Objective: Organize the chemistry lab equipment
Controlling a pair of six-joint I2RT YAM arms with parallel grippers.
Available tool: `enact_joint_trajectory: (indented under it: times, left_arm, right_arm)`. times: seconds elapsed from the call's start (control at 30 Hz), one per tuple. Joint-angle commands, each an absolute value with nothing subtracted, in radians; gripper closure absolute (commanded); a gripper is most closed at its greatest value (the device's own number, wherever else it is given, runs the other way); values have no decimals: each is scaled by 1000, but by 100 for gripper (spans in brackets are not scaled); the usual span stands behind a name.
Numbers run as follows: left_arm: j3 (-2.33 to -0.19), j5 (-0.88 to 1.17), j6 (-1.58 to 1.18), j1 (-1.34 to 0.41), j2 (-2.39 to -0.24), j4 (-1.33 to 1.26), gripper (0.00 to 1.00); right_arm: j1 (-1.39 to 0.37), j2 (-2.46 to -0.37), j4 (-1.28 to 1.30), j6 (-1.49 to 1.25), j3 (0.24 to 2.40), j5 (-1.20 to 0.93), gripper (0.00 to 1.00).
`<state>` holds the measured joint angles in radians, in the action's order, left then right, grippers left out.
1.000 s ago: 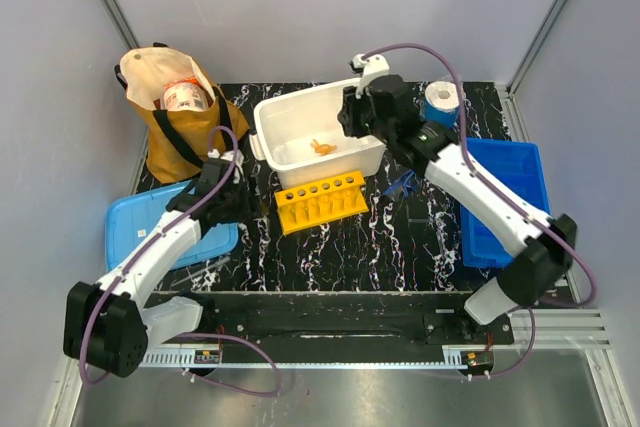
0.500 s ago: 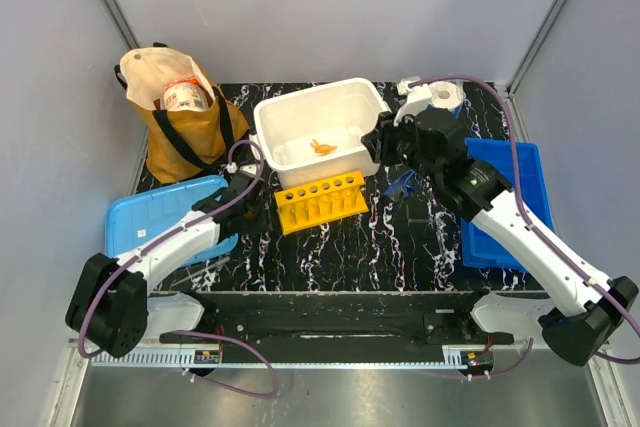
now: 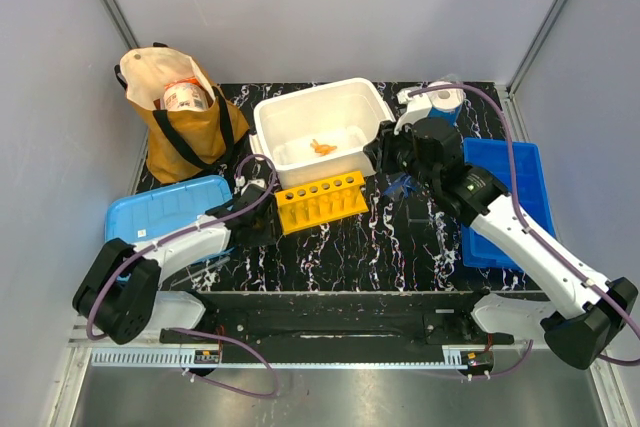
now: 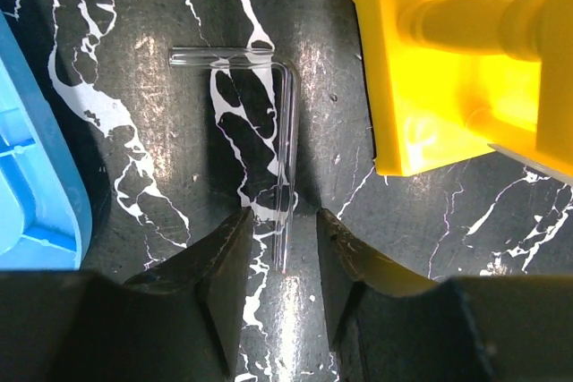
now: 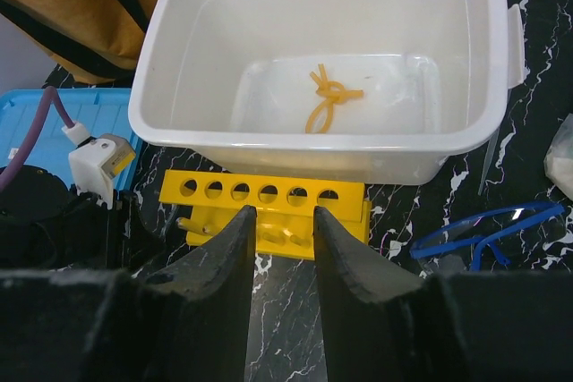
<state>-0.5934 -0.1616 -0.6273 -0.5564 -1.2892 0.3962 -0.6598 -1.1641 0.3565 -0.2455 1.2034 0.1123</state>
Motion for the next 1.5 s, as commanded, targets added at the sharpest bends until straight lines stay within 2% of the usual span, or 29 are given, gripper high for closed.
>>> enact_joint_trajectory:
  times: [0.0,0.93,1.03,1.23,1.47]
  left_arm:
    - [-589,-198,-647,-569,-1316,336,62]
    - [-644,-264,-773,-687,-1341,609,80]
    - [-650,-275,-781,-698,-1344,611,79]
    - [-722,-322,-724,-696,-1376,601,71]
    - [-759,-331,-689,-698,-1460,611,72]
  right_arm:
    - [-658,-1129,314,-271,1187,132,63]
    - [-660,-1060,313,-255,1120,175,63]
    - [-658,-1043,318,-252,1114,173,63]
    - [-658,-1022,314,-250,1097,178,63]
    - [-660,-1009,299,-241,1081,187,63]
